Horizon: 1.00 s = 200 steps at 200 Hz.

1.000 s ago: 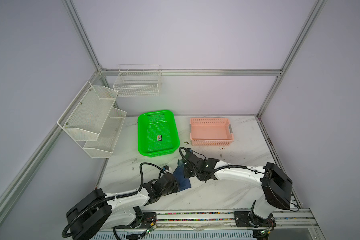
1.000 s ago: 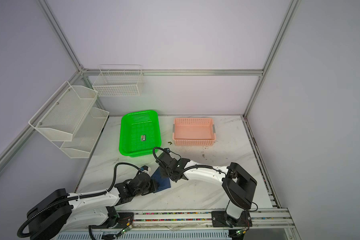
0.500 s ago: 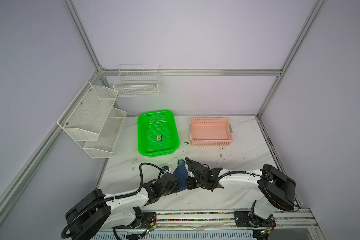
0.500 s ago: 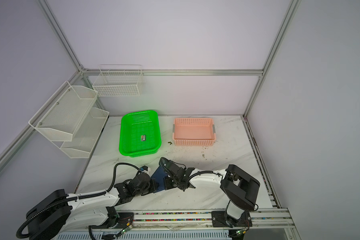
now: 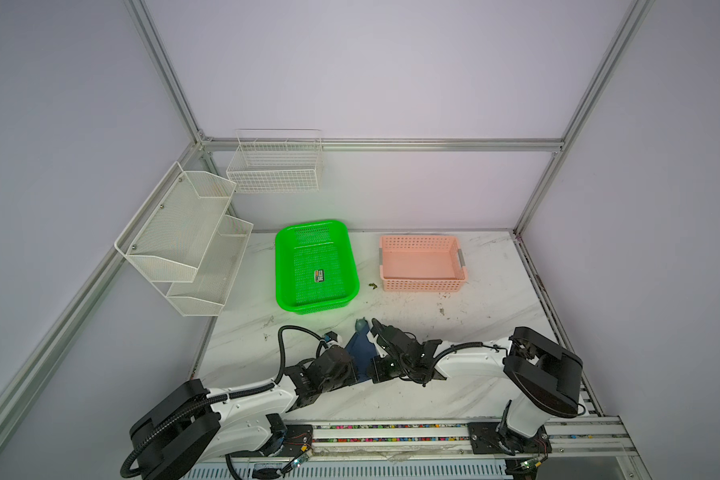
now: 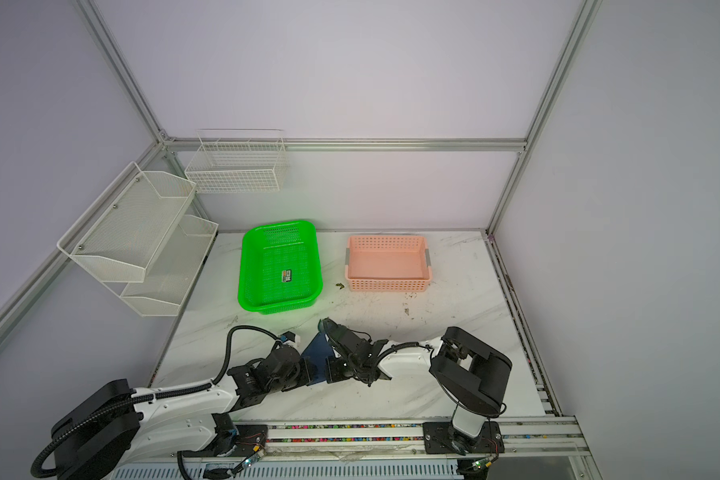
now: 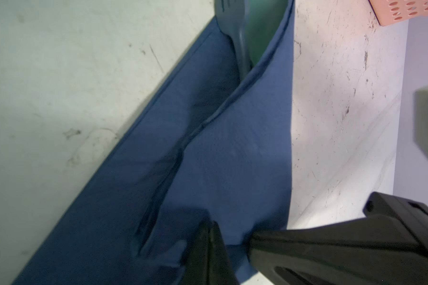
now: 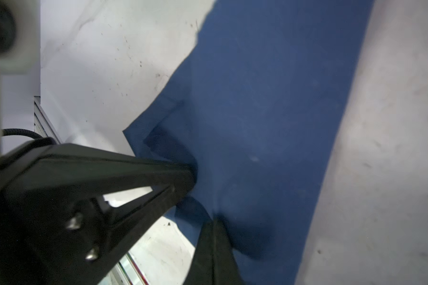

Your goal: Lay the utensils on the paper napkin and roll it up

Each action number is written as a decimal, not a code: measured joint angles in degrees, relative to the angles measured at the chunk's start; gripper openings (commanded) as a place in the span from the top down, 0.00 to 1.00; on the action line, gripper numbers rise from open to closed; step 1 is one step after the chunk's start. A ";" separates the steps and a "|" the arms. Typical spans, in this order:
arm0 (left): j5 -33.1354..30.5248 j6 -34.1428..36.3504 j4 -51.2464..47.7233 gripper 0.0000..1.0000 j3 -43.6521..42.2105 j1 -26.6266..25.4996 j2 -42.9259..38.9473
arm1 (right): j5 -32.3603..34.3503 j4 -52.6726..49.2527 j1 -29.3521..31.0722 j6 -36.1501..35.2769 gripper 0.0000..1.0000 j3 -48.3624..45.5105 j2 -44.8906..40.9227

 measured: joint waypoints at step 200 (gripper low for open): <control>1.09 1.42 -5.46 0.89 4.42 -2.21 -4.85 | -1.77 5.75 -0.04 2.51 1.00 -0.42 2.12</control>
